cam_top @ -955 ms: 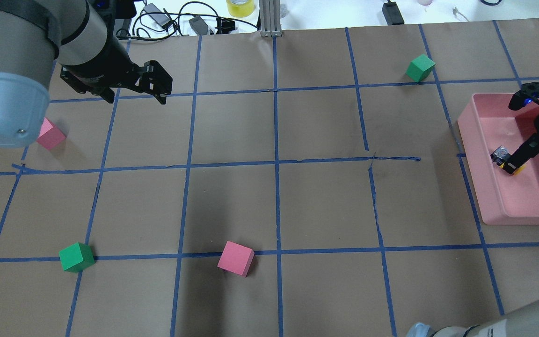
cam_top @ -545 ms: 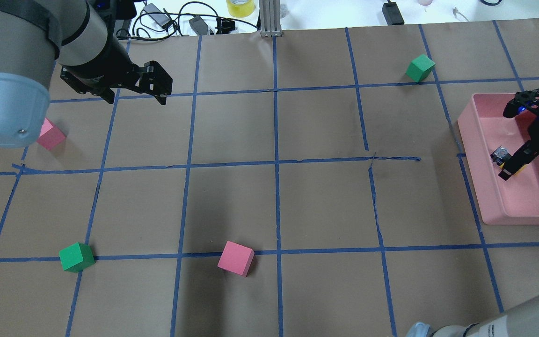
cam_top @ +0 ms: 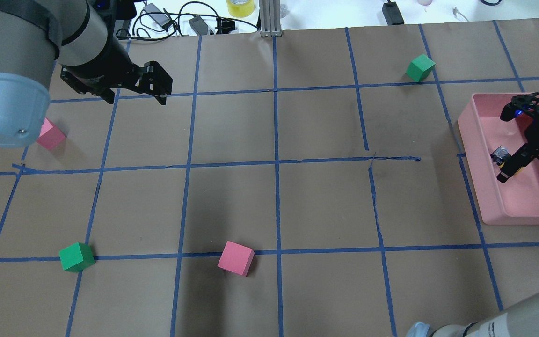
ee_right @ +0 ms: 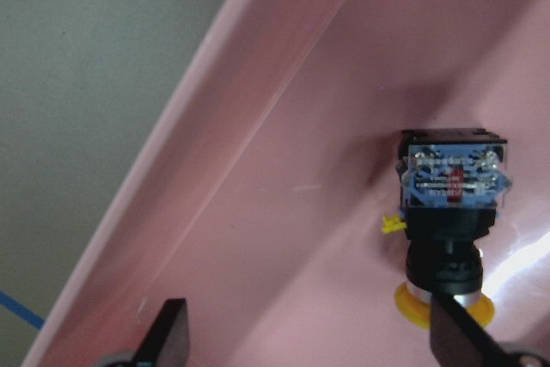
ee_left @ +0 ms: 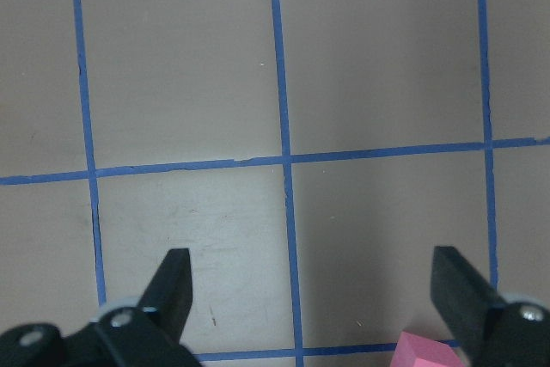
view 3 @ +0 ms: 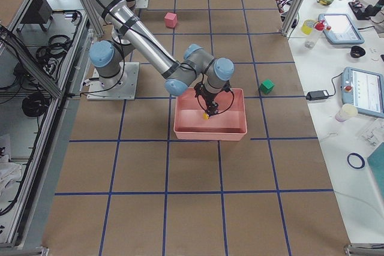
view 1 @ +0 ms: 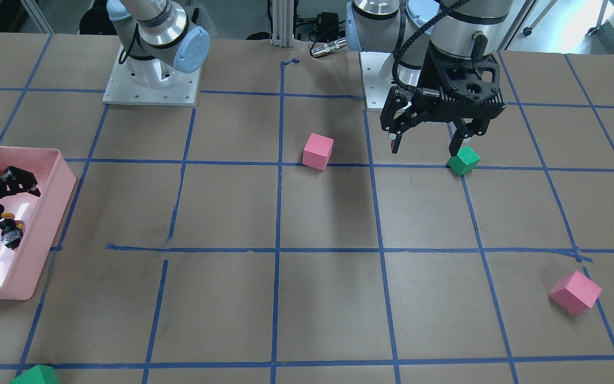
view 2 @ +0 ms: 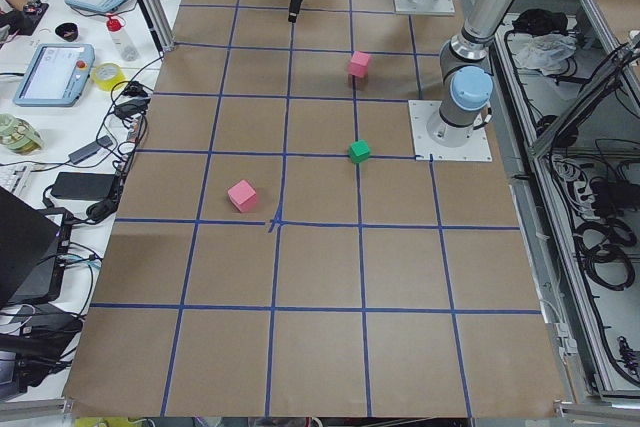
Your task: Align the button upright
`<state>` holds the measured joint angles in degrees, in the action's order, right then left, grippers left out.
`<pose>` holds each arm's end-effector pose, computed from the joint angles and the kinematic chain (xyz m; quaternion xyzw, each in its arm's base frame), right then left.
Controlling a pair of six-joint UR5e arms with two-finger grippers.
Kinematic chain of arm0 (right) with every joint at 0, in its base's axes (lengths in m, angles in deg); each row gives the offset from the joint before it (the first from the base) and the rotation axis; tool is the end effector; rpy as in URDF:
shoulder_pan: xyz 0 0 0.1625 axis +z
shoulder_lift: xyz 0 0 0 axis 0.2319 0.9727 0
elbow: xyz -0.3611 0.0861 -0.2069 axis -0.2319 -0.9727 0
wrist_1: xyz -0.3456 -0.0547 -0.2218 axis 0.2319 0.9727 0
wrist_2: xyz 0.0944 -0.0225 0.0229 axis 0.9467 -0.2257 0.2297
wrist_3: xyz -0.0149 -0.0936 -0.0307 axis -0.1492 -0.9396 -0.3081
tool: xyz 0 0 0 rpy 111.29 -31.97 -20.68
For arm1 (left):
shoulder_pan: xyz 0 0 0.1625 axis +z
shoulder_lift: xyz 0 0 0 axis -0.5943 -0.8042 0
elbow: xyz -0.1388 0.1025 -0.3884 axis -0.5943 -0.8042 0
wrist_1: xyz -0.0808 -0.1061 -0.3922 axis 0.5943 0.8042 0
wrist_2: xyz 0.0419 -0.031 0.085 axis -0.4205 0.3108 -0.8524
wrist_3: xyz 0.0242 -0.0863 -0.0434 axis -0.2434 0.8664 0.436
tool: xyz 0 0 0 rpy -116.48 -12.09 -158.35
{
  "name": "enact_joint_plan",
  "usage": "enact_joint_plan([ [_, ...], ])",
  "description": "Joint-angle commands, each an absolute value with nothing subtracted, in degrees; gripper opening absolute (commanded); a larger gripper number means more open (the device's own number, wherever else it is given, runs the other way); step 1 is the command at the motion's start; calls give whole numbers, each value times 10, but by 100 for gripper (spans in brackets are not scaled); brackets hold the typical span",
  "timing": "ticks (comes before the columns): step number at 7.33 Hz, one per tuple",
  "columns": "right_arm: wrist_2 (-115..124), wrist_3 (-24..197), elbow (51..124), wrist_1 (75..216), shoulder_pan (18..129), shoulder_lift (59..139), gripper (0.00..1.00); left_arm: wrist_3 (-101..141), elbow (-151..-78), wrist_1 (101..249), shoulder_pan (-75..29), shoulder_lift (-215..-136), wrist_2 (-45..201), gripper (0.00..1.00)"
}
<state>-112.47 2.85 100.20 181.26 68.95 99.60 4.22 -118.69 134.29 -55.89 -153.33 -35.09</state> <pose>-0.2007 -0.5158 0.2191 -0.2846 0.9517 0.0963 0.0632 -0.1508 -0.4844 0.4950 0.0279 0.9939 -0.1061 0.0125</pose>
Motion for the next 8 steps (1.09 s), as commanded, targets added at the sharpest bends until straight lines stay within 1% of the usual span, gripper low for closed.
enact_joint_plan([
  [1, -1142, 24, 1000, 1863, 690, 995, 100, 42, -1186, 1343, -558, -1533, -350, 100],
  [4, -1140, 6, 998, 1935, 690, 966, 100, 42, -1187, 1343, -557, -1533, -350, 100],
  [8, -1141, 6, 1002, 1936, 690, 965, 100, 42, -1187, 1343, -557, -1533, -350, 100],
])
